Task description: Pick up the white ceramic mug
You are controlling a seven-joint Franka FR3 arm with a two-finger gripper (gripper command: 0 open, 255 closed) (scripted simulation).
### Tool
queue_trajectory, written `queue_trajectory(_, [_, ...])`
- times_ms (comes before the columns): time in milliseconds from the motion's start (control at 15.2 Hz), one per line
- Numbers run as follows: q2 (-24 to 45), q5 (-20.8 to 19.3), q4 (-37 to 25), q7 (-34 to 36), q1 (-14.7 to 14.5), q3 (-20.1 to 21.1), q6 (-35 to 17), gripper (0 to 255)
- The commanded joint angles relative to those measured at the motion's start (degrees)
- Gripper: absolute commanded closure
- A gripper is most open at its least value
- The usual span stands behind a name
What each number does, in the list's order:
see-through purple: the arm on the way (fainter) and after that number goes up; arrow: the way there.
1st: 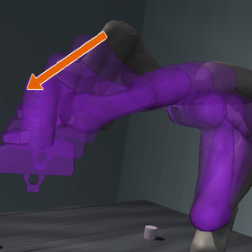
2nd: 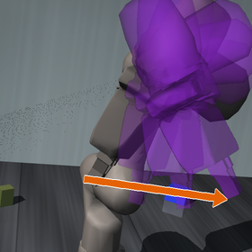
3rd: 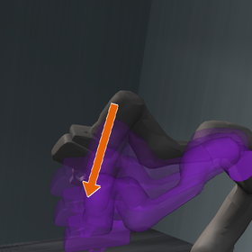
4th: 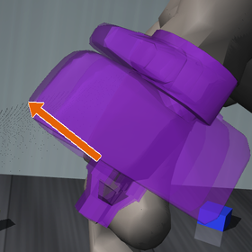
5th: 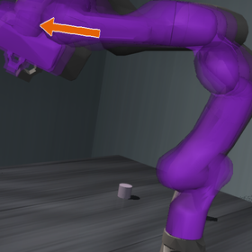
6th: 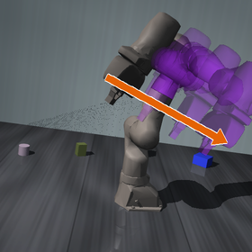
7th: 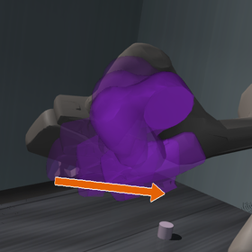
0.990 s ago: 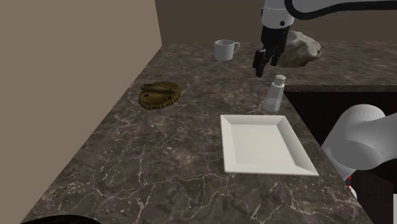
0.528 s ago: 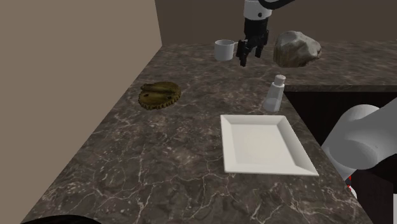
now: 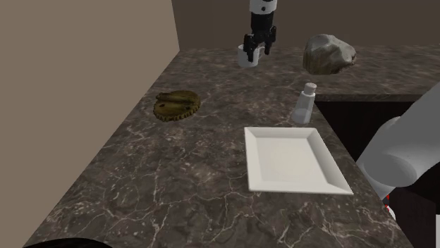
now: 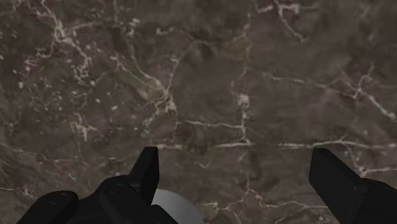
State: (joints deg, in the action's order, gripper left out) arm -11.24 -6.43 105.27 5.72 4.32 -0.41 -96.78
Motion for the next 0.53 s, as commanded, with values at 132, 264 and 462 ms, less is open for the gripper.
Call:
queue_trajectory(132, [9.12,1.01,-10.91,-1.28,0.82,-1.14,1.57,0])
queue_trajectory(264, [14.1,1.66,-17.39,-1.84,1.25,-1.58,2.96,0])
queue_trajectory(462, [22.27,2.79,-28.71,-2.68,2.03,-2.16,5.98,0])
